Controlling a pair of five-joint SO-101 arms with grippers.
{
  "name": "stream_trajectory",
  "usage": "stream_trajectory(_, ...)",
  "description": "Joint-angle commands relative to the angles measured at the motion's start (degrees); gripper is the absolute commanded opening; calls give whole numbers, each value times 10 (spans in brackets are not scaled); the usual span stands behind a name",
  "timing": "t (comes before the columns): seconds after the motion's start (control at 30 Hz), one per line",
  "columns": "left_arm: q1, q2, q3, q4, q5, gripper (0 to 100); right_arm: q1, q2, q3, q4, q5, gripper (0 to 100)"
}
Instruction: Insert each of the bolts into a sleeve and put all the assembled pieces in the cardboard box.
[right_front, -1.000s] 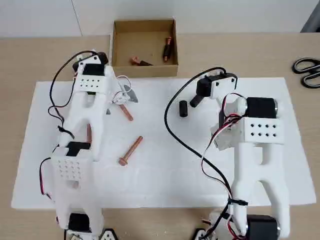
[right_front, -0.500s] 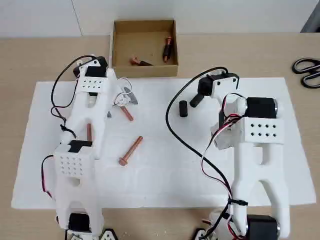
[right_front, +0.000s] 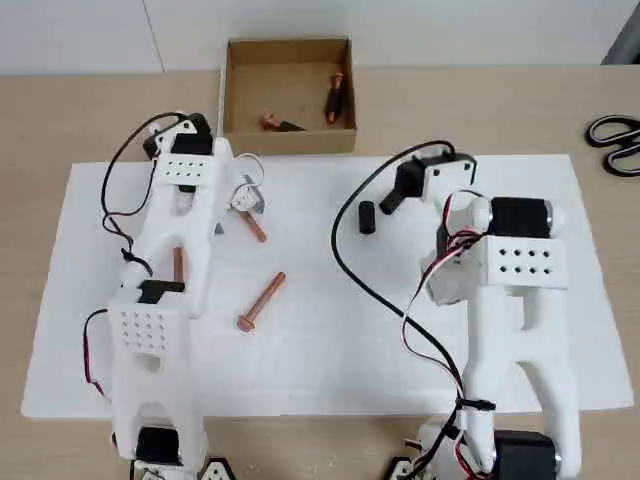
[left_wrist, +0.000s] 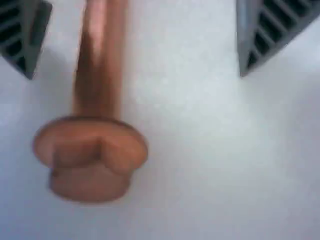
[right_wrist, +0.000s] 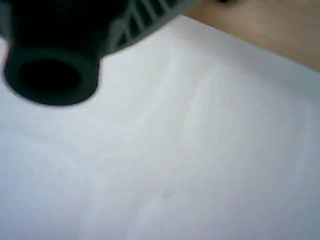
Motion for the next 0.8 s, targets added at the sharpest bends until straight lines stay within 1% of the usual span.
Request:
stream_trajectory(0.0,2,-3,-22,-16,4,239,3,-21,6,-3,-6,5)
stream_trajectory(0.1,3,-3,-22,-17,4,214,3,-21,6,-3,-6,5)
stream_trajectory(0.33,3,-3,-22,-28,2,83,3,-21,6,-3,-7,5)
stream_trajectory(0.4,0,-3,-22,-36,2,71,3,-21,6,-3,-7,5)
stream_trajectory(0.77,2,-3,-22,-48,2,72,2,-21,6,-3,-7,5)
